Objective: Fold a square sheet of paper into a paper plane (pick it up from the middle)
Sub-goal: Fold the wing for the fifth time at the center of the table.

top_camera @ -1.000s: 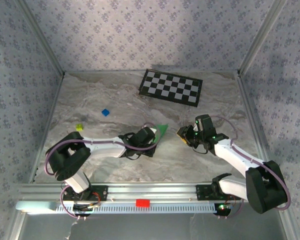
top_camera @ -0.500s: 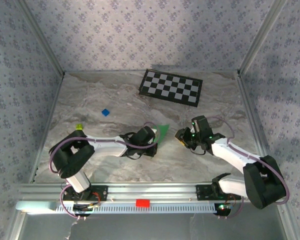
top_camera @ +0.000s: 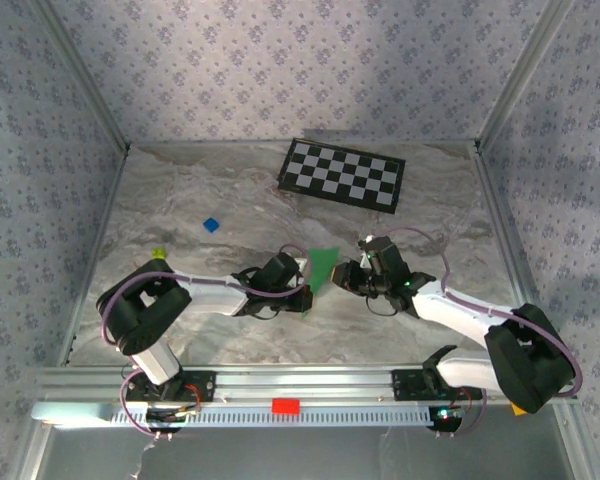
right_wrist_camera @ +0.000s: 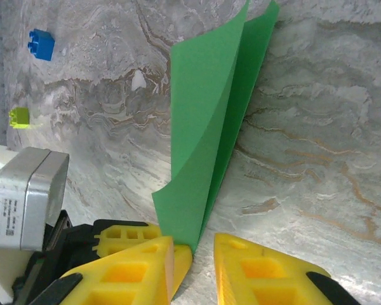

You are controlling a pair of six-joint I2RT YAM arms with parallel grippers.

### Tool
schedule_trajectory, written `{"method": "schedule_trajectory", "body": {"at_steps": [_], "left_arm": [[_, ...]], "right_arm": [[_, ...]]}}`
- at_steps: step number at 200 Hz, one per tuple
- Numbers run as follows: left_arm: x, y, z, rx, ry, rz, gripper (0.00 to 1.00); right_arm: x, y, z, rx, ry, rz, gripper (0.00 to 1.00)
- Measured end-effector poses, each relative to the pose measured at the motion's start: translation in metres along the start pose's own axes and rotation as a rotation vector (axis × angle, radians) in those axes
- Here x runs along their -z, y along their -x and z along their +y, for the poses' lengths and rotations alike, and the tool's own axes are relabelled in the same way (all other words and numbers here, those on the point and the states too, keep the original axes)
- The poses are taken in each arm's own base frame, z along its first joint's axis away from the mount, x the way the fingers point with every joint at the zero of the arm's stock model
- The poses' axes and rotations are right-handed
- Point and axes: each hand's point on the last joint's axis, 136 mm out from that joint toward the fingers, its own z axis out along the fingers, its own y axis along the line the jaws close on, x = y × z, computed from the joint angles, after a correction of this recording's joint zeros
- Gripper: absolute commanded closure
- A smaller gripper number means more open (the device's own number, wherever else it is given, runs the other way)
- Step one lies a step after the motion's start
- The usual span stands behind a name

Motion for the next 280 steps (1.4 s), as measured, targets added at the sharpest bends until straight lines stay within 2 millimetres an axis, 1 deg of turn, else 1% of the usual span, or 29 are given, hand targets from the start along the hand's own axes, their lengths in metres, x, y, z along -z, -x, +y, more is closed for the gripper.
{"method": "schedule_trajectory", "body": {"at_steps": [40, 63, 88, 109, 171, 203, 229, 280], "left_arm": [[-0.002, 0.001, -0.002, 0.021, -0.058, 0.007, 1.00], [-0.002, 0.001, -0.003, 0.033, -0.084, 0.024, 1.00], [-0.002, 0.002, -0.001, 0.067, -0.126, 0.037, 1.00], [-0.002, 0.002, -0.002, 0.094, -0.164, 0.054, 1.00], [0.000, 0.002, -0.001, 0.132, -0.215, 0.065, 1.00], [0.001, 0.003, 0.000, 0.148, -0.226, 0.058, 1.00], [0.002, 0.003, 0.001, 0.161, -0.231, 0.059, 1.00], [0.002, 0.002, 0.002, 0.181, -0.241, 0.071, 1.00]], "right_arm": [[-0.008, -0.001, 0.010, 0.029, 0.061, 0.021, 0.78], [-0.016, -0.008, 0.011, 0.033, 0.086, 0.063, 0.80], [-0.026, -0.018, 0.009, 0.039, 0.094, 0.123, 0.85], [-0.034, -0.021, 0.012, 0.043, 0.108, 0.154, 0.88], [-0.048, -0.018, 0.016, 0.040, 0.131, 0.178, 0.90], [-0.055, -0.011, 0.008, 0.016, 0.132, 0.180, 0.90], [-0.057, -0.010, 0.003, 0.003, 0.130, 0.187, 0.90], [-0.060, -0.010, 0.006, 0.003, 0.146, 0.199, 0.90]]}}
